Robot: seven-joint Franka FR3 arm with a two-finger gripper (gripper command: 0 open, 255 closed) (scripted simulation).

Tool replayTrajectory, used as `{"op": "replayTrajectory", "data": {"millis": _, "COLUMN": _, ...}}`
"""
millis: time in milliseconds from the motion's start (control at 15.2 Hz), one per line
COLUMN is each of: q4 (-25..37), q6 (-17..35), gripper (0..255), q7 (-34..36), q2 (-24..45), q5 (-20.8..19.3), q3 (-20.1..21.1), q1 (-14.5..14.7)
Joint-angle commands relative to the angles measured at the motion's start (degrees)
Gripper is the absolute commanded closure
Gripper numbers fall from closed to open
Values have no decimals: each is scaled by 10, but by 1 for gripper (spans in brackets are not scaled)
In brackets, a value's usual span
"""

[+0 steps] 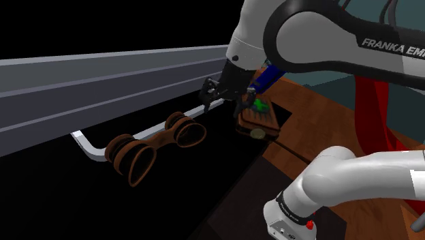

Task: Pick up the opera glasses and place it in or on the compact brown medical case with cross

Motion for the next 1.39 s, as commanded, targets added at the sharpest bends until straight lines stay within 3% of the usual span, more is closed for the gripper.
{"op": "replayTrajectory", "data": {"millis": 0, "q4": 19, "q6": 2, "gripper": 0, "q7": 73, "q2": 24, "q5": 10, "q3": 39, "q1": -15}}
{"op": "replayTrajectory", "data": {"millis": 264, "q4": 71, "q6": 20, "gripper": 0, "q7": 216, "q2": 101, "q5": 13, "q3": 125, "q1": -57}}
{"op": "replayTrajectory", "data": {"millis": 528, "q4": 136, "q6": 39, "gripper": 0, "q7": 370, "q2": 202, "q5": -17, "q3": 221, "q1": -113}}
{"op": "replayTrajectory", "data": {"millis": 726, "q4": 193, "q6": 53, "gripper": 0, "q7": 506, "q2": 309, "q5": -79, "q3": 302, "q1": -159}}
{"op": "replayTrajectory", "data": {"millis": 858, "q4": 236, "q6": 56, "gripper": 0, "q7": 616, "q2": 406, "q5": -154, "q3": 349, "q1": -172}}
{"op": "replayTrajectory", "data": {"millis": 924, "q4": 248, "q6": 55, "gripper": 0, "q7": 645, "q2": 433, "q5": -176, "q3": 352, "q1": -165}}
{"op": "replayTrajectory", "data": {"millis": 1320, "q4": 208, "q6": 100, "gripper": 0, "q7": 653, "q2": 444, "q5": -186, "q3": 342, "q1": -153}}
